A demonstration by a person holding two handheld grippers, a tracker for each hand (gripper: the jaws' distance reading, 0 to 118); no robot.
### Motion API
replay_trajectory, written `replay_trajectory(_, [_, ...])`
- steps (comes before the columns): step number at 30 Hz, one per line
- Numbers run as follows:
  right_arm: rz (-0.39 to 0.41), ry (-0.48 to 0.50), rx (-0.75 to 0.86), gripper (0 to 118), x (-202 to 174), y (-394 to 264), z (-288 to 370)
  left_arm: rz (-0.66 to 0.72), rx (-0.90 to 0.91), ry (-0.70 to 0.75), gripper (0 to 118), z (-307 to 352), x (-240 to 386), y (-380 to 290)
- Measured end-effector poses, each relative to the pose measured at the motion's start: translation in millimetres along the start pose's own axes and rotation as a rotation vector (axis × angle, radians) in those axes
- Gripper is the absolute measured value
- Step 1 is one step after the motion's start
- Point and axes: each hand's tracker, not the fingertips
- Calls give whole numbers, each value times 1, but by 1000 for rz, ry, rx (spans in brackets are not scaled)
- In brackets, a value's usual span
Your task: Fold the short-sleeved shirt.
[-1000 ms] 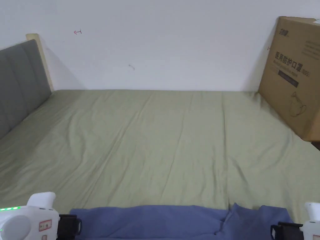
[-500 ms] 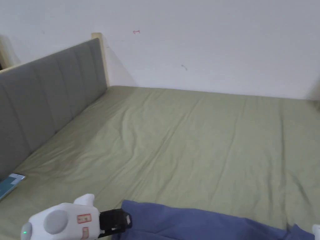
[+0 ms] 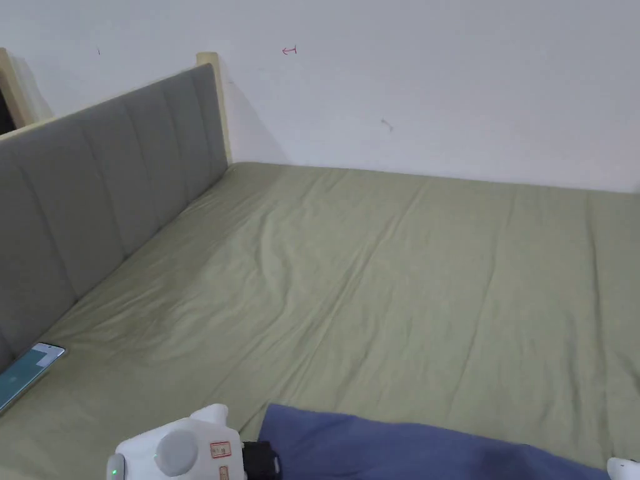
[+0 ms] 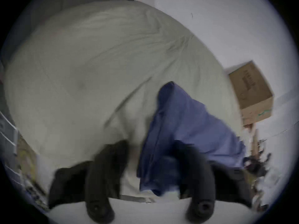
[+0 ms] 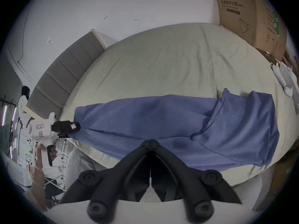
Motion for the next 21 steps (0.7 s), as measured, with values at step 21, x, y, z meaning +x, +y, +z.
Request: replay_trajectory(21, [-144,-10,61,0,64,-5,29,-246,198,-203,9,101,129,26])
